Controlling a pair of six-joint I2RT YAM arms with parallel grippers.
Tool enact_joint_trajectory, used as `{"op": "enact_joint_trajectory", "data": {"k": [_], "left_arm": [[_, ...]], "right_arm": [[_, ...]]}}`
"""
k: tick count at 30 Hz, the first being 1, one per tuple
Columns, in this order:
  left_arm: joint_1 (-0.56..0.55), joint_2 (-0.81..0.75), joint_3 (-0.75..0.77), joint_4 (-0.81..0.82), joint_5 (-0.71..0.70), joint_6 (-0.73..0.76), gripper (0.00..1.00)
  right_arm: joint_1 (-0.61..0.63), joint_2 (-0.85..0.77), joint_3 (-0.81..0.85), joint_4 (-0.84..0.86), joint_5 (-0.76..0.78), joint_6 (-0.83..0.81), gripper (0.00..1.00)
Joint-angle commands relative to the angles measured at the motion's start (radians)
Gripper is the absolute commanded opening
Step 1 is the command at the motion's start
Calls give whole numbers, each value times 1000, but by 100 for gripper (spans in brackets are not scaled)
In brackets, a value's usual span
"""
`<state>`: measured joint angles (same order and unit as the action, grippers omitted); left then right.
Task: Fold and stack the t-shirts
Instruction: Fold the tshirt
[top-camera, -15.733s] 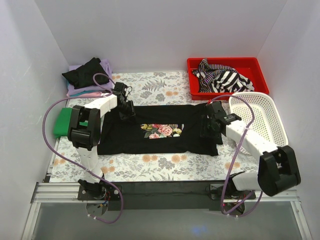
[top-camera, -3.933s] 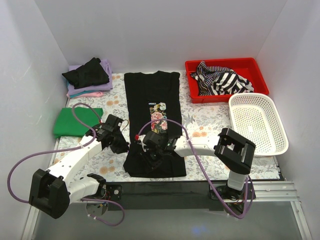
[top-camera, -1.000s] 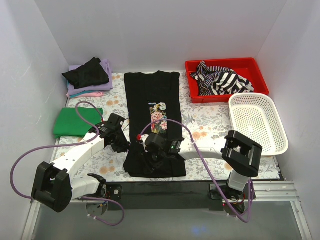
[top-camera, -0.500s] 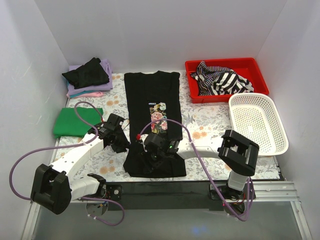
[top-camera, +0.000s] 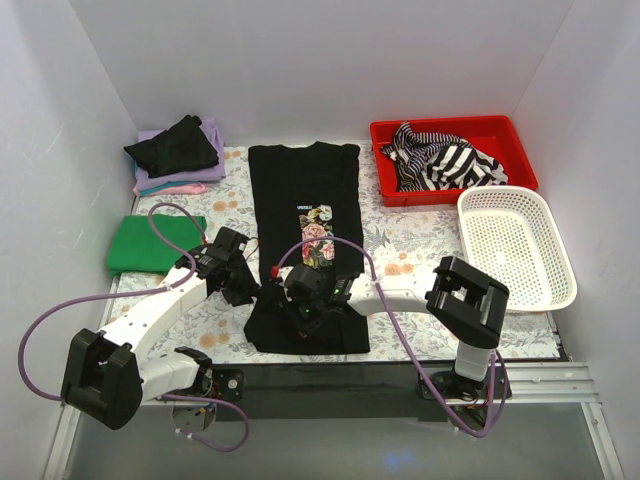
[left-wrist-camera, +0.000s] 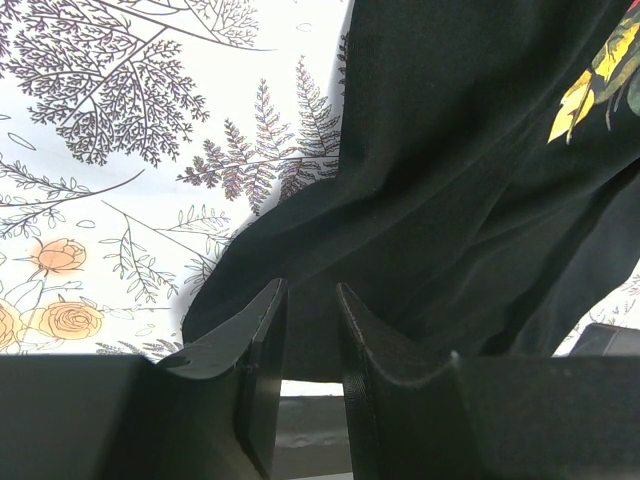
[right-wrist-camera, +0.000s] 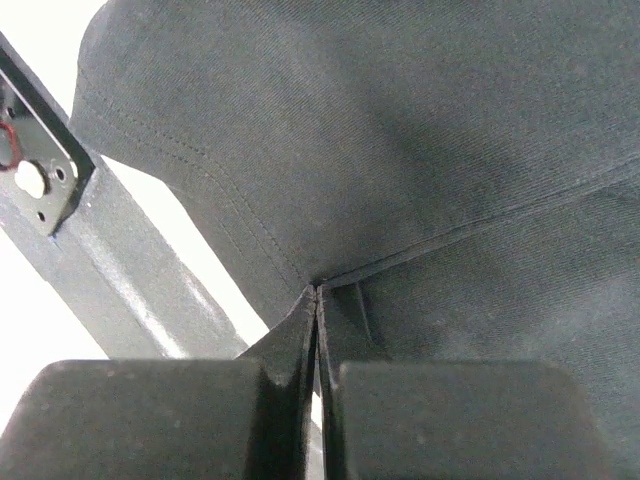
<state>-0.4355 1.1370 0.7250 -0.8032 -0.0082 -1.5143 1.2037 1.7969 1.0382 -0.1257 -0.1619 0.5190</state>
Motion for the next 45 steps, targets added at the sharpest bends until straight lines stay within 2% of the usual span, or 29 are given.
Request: {"op": "enact_joint_trajectory", "data": {"k": [1, 9, 13, 14, 15, 17, 21, 33, 36, 37, 38, 40, 41, 43, 45], "left_arm": [[-3, -11, 10, 10, -12, 6, 25], [-3, 1, 14, 9, -12, 16, 25], [-2, -3, 16, 12, -10, 14, 25], [-3, -2, 16, 12, -12, 14, 25], [-2, 0, 17, 13, -15, 13, 25], [-2, 3, 21, 13, -16, 13, 25], [-3, 13, 28, 7, -19, 14, 25], [-2, 15, 34, -5, -24, 26, 25], [-2, 12, 31, -1, -26, 26, 25], [-2, 10, 30, -1, -26, 28, 25], [-2, 10, 30, -1, -26, 28, 25], [-3, 12, 30, -1, -21, 32, 25], [-2, 13, 30, -1, -21, 31, 25], [-2, 15, 28, -1, -21, 32, 25], [-2, 18, 24, 4, -21, 34, 25]], "right_arm": [[-3, -62, 5, 9, -10, -11, 1], [0, -229, -84, -37, -36, -16, 1], [-1, -222, -106, -63, -63, -5, 2], [0, -211, -104, -61, -64, 1, 25], [0, -202, -104, -43, -57, 3, 37], [2, -176, -95, -25, -47, 3, 52], [-1, -111, -40, 6, -24, 15, 56], [0, -8, 40, 60, -59, 41, 56], [-1, 21, 55, 60, -77, 38, 52], [-3, 25, 62, 58, -77, 36, 50], [0, 30, 65, 58, -77, 36, 40], [-1, 47, 77, 48, -80, 38, 33], [-1, 53, 82, 41, -83, 41, 25], [-4, 58, 85, 35, -84, 41, 19], [-3, 55, 82, 32, -74, 42, 8]]}}
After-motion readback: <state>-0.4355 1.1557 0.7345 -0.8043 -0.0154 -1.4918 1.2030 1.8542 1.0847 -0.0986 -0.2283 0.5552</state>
